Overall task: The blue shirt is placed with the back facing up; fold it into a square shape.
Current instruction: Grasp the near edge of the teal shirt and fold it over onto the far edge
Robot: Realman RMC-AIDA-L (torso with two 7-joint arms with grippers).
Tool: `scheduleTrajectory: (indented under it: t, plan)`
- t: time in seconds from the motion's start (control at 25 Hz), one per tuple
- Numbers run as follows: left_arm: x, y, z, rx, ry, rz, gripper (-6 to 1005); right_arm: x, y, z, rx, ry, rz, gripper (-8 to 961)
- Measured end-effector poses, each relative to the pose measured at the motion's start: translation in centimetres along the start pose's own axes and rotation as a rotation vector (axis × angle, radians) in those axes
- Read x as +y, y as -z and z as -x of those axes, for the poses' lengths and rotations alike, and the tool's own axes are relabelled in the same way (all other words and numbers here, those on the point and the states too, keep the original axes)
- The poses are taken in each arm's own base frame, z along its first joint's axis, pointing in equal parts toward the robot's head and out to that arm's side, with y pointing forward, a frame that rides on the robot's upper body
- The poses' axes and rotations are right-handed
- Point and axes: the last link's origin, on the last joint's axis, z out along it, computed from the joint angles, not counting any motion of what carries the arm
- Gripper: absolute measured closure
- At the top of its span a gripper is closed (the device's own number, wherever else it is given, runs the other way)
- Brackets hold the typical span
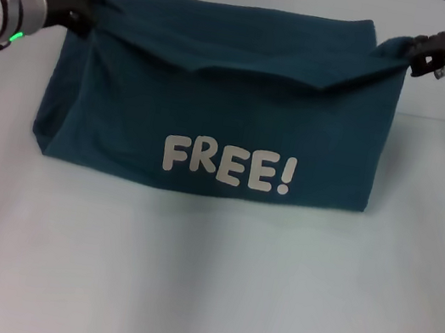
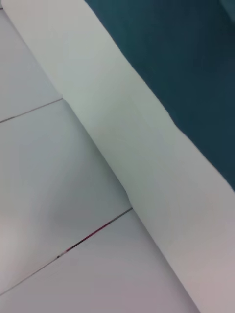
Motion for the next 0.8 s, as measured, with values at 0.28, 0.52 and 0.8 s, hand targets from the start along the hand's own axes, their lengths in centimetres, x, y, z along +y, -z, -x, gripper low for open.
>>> scheduleTrajectory:
  t: [0.28, 0.52, 0.8]
  plan:
    - [1.1, -0.9, 1.1, 0.003, -0.005, -0.008, 962, 0.0, -0.5, -1.0, 0.021, 0.000, -0.015, 934]
    - [0.7, -1.0, 1.3, 0.023, 0.010, -0.051, 962, 0.0, -0.9, -0.9, 0.014, 0.005, -0.030, 934]
    - [0.2, -1.0, 1.5, 0.032, 0.018, -0.081, 959, -0.2, -1.6, 0.6, -0.005, 0.049, -0.048, 933]
